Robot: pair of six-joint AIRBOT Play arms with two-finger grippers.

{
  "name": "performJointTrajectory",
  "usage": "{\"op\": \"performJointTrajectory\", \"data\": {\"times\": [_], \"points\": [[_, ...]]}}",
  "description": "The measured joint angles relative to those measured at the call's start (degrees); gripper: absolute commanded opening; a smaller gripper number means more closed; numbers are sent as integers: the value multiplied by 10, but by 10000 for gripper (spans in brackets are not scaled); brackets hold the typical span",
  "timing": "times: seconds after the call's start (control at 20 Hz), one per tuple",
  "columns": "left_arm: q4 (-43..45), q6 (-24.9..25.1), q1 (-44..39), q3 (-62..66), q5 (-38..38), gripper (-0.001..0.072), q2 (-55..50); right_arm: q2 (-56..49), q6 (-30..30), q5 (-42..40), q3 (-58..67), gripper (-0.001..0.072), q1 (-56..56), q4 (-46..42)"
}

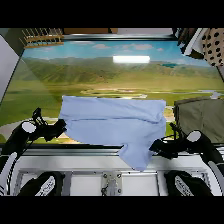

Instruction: Fold the clothes and pants, and hang the long-sleeved shirts on hangers.

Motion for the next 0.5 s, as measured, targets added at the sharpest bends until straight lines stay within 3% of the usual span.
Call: {"op": "performJointTrajectory", "data": {"times": [0.1, 0.15, 0.25, 0.4, 0.5], "points": [[0, 0, 0, 0, 0, 10, 0, -1, -1, -17, -4, 578, 34, 23], [0, 0, 0, 0, 1, 10, 0, -2, -1, -23, -5, 525, 48, 31], [0, 0, 0, 0, 1, 10, 0, -2, -4, -28, -6, 89, 68, 41], [1, 4, 4, 3, -8, 10, 1, 2, -14, -14, 11, 12, 80, 28], [15, 13, 16, 12, -34, 11, 2, 11, -15, 12, 39, 12, 82, -6]]}}
